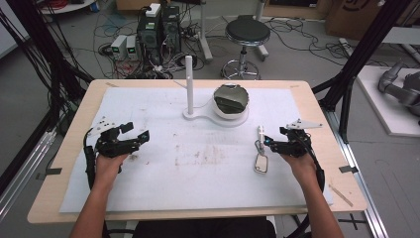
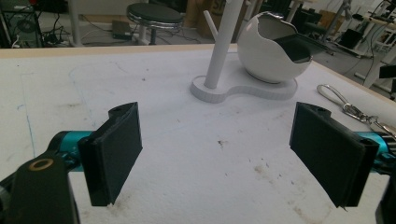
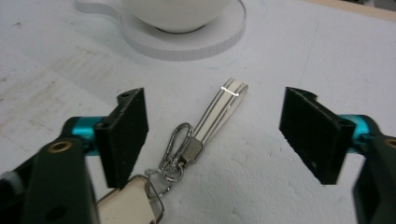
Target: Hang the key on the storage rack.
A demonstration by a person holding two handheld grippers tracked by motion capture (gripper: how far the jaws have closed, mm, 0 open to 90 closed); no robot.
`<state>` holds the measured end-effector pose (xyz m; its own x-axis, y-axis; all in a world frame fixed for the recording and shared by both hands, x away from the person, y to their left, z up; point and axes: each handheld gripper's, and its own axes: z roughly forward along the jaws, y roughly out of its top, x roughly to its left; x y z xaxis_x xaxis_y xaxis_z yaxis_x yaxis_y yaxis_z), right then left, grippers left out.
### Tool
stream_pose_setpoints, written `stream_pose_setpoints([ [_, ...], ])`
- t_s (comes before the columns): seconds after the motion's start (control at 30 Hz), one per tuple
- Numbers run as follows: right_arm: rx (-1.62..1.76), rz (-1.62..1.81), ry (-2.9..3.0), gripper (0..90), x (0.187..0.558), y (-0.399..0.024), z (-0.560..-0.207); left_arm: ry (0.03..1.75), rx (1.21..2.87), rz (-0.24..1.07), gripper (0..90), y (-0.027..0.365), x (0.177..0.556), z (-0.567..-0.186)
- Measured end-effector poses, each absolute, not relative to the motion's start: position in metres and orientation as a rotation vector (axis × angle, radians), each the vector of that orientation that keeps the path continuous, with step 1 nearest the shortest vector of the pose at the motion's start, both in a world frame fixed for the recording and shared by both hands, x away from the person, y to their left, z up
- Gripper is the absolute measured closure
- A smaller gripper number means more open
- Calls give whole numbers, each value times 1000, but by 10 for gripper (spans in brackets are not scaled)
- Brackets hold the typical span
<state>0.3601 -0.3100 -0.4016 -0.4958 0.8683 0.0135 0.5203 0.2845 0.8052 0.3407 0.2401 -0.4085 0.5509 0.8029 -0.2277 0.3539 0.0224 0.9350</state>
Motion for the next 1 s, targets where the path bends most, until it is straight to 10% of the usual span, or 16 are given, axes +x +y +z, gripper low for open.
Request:
stream_pose_setpoints([
  [0.3, 1293, 1065, 2145, 557, 361, -314, -406, 1012, 1575, 455, 168, 239, 342, -410],
  [1.0, 1463, 917, 2165, 522, 405, -287, -439, 1019, 1597, 454, 168, 235, 343, -413],
])
